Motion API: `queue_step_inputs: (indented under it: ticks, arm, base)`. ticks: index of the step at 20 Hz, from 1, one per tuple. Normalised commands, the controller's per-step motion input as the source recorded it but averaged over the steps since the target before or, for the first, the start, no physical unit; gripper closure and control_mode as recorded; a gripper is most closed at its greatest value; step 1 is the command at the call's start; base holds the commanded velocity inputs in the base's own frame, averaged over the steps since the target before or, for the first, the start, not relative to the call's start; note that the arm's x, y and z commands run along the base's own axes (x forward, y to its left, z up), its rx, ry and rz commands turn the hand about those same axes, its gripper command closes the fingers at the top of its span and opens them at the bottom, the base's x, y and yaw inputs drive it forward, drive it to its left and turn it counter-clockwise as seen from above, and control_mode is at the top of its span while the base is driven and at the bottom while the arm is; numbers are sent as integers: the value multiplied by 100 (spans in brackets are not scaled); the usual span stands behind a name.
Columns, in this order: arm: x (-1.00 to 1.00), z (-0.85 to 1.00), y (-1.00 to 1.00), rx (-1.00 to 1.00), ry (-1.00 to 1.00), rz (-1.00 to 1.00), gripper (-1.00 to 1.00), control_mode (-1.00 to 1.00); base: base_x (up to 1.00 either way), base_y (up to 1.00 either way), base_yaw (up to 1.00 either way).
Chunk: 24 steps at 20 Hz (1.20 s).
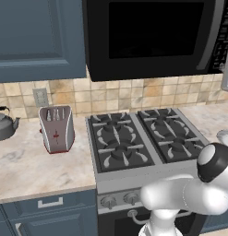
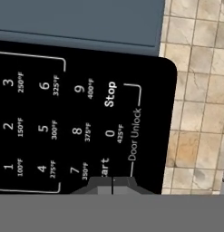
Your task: Pick the eggplant from the counter and place it in the microwave. Then turn on the microwave.
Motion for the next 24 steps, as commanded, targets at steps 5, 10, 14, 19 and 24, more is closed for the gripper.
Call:
queue_step_inputs:
  ticks: [5, 10, 14, 19, 24]
  arm:
    - [9, 0, -2, 0, 0, 0, 100, -100]
    - [11, 0, 0, 0, 0, 0, 100, -100]
    - [13, 0, 0, 0, 0, 0, 100, -100]
    - [14, -1, -2, 0, 0, 0, 100, -100]
    - [13, -3, -7, 0, 0, 0, 100, -100]
  base:
    - [0, 0, 0]
    - [0, 0, 0]
    - [0, 0, 0]
    - [0, 0, 0]
    - [0, 0, 0]
